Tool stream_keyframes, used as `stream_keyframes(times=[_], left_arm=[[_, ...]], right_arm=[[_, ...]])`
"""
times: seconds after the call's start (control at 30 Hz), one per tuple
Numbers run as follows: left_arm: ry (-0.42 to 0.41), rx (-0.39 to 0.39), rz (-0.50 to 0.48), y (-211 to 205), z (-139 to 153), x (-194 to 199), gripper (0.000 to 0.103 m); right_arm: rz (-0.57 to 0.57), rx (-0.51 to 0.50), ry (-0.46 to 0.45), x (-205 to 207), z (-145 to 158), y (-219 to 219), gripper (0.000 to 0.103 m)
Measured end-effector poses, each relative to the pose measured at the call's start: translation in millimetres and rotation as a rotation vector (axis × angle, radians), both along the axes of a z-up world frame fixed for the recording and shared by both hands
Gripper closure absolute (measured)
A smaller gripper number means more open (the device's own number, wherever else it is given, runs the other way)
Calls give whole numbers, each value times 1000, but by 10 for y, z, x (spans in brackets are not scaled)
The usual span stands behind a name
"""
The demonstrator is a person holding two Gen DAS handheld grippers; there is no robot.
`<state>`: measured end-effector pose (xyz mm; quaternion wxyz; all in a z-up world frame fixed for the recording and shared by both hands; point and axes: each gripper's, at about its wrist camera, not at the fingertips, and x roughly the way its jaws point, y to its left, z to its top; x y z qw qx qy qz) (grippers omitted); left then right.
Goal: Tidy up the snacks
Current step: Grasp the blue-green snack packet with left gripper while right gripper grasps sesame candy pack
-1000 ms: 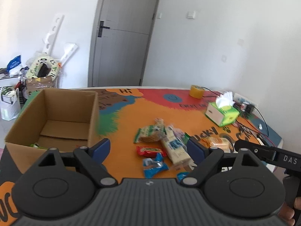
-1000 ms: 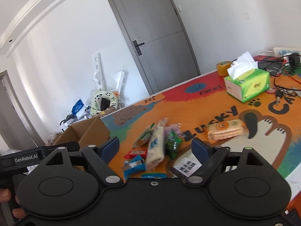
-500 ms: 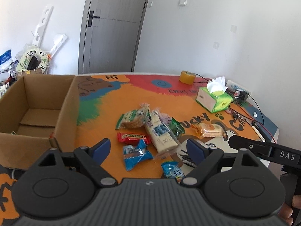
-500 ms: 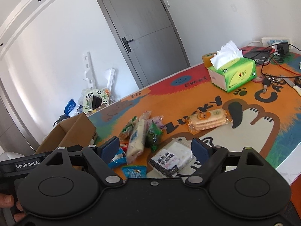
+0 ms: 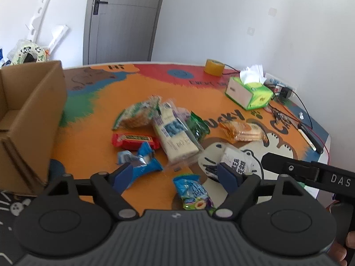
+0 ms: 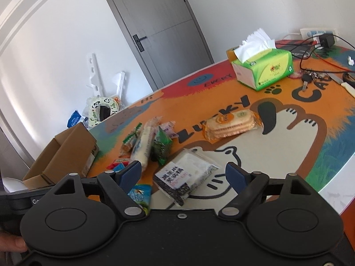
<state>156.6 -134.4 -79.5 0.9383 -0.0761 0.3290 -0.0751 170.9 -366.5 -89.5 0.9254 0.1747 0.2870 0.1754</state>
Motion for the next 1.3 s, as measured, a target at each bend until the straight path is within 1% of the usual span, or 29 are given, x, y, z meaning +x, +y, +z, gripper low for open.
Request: stream_keyframes(times=[0.33, 0.4, 0.43, 0.5, 0.53, 0.57, 0.6, 0.7, 0.77, 0.8, 0.87, 0.93, 1.0, 1.07, 1.27, 1.3], left_arm=[[65, 18, -32, -215, -253, 172, 29], [75, 29, -32, -239, -295, 193, 35], [63, 42, -30, -253, -301, 184, 37], [57, 63, -27, -264, -310, 184, 49], [56, 75, -22, -271, -314, 188, 53], [56, 89, -19, -272, -313, 187, 63], [58, 96, -22, -267, -311, 187, 65], [66, 59, -16, -190, -296, 191, 68], [66, 48, -11, -152, -283, 177, 70], [66, 43, -14, -140, -273, 170, 72], [59, 34, -16, -108, -240, 145, 73], [43, 28, -13, -72, -195, 115, 73], [33, 22, -10, -33, -162, 92, 76], [28, 10, -4, 17, -143, 72, 76], [15, -18, 16, 194, -96, 15, 76], [12, -22, 19, 222, -87, 9, 76]], right_arm=[[-11, 4, 35, 86, -155, -90, 20], [-11, 6, 41, 102, -175, -95, 20], [-10, 7, 44, 106, -189, -97, 20], [-7, 8, 46, 119, -208, -95, 20], [-6, 8, 48, 125, -214, -92, 20], [-4, 9, 50, 128, -219, -86, 20], [-2, 11, 50, 132, -218, -77, 20], [7, 10, 47, 127, -206, -48, 20], [13, 8, 46, 121, -194, -31, 20], [16, 7, 45, 115, -185, -20, 20], [25, 6, 44, 104, -167, 4, 21], [25, 4, 42, 96, -149, 37, 24], [31, 9, 52, 106, -145, 67, 31], [42, 9, 64, 114, -143, 112, 35], [45, -1, 85, 213, -168, 253, 35], [41, -5, 90, 244, -171, 279, 34]])
